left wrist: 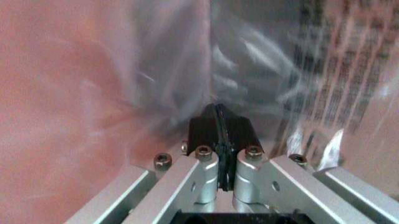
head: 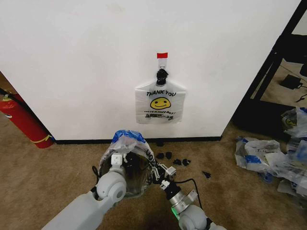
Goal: Pick up the garbage bag from the wall and place it over the trash bin.
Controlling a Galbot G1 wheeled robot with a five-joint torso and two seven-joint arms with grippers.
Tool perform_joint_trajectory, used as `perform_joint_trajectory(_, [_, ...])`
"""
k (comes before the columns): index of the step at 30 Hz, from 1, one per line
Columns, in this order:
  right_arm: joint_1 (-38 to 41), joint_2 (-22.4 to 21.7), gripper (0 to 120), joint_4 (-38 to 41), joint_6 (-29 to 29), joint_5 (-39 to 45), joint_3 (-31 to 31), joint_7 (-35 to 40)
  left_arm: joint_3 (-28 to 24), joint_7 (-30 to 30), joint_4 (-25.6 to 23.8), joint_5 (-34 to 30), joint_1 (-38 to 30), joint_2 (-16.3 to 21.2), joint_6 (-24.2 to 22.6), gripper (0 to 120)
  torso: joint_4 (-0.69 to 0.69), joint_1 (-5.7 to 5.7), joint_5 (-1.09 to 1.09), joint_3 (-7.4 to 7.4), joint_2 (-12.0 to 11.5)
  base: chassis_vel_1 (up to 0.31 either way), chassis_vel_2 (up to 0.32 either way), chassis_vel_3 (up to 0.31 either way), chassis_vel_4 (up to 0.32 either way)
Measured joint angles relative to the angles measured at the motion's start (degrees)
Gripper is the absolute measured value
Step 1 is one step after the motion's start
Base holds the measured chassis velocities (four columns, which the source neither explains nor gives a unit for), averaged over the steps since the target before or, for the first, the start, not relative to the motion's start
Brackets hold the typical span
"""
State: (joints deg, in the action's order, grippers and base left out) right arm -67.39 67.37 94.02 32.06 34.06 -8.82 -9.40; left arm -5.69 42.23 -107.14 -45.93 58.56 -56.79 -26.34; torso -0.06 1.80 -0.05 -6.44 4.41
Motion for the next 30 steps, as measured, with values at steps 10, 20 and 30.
perform_joint_trajectory(10, [-0.37, 0.03, 1, 0.29, 0.60, -1.98, -0.32, -1.04, -2.07, -0.74, -3.51, -0.34, 0.16, -2.29, -1.56, 0, -0.03, 0.00, 0.01, 0.00, 0.00, 0.000, 0.000, 0.000, 0.000])
perform_joint_trajectory(20, [-0.85, -0.08, 1, -1.67, 1.78, -5.43, 0.43, -0.92, 0.74, -0.89, -2.11, -1.16, -0.83, -0.78, -1.48, 0, -0.01, 0.00, 0.00, 0.00, 0.00, 0.000, 0.000, 0.000, 0.000])
perform_joint_trajectory(30, [-0.79, -0.59, 1, -1.04, 1.04, -2.49, 0.47, 0.12, 2.57, -1.92, -2.35, -0.81, 2.37, 0.48, -1.42, 0, -0.02, 0.00, -0.01, 0.00, 0.00, 0.000, 0.000, 0.000, 0.000])
